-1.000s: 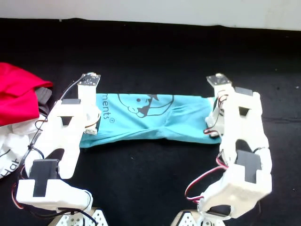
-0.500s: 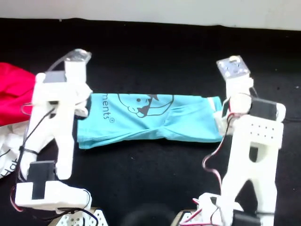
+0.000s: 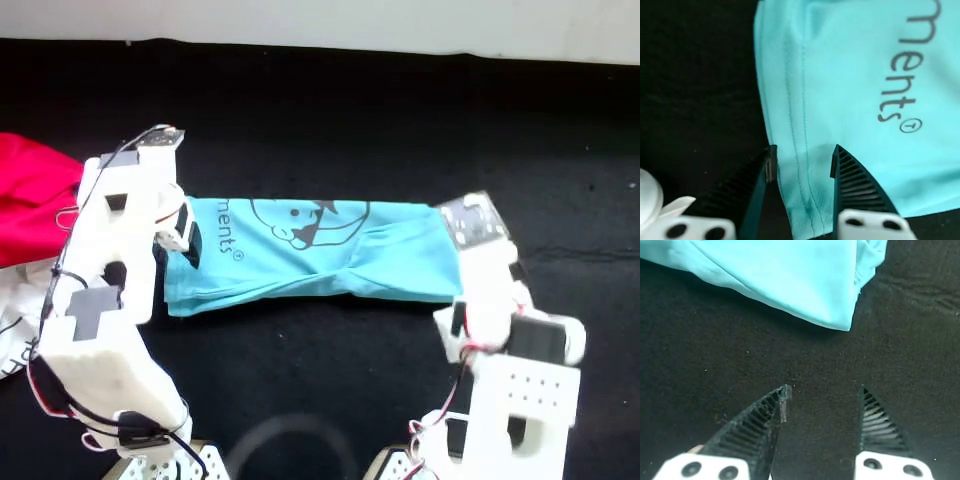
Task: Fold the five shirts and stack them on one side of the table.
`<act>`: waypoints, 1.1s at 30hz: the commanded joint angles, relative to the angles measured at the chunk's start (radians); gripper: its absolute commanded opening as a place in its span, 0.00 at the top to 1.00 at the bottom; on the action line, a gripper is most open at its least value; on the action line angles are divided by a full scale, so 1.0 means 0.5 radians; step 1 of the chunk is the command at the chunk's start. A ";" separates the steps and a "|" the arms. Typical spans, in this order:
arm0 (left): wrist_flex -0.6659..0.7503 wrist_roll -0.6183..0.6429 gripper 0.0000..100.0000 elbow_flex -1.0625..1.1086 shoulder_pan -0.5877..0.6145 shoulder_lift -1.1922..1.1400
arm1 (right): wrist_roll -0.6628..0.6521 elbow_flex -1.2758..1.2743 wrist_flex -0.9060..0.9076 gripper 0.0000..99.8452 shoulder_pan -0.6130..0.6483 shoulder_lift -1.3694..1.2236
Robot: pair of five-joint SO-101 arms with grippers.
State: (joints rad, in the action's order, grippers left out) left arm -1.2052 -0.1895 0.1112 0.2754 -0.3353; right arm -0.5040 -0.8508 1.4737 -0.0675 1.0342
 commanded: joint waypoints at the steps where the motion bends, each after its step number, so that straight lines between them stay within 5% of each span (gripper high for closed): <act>1: 0.031 -0.018 0.82 -0.130 0.038 -0.081 | -0.021 -0.262 -0.143 0.80 -0.121 0.272; 10: 0.009 -0.018 0.82 -0.351 0.038 -0.379 | -0.021 -0.821 -0.496 0.80 -0.287 0.419; 15: -0.129 -0.018 1.00 -0.548 0.038 -0.459 | -0.012 -1.069 -0.796 0.85 -0.419 0.419; 19: -0.273 -0.018 0.99 -0.686 0.060 -0.474 | -0.009 -1.300 -1.057 1.00 -0.542 0.425; 27: -0.546 -0.218 0.99 -1.119 0.345 -0.480 | 0.028 -1.646 -1.333 0.99 -0.815 0.428; 33: -0.736 -0.292 0.99 -1.232 0.284 -0.462 | 0.181 -1.671 -1.404 0.99 -0.836 0.428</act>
State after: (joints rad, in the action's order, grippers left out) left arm -1.5228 -0.3245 -0.4503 0.4411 -0.5854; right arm -0.4289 -1.6579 0.8002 -0.4572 1.2459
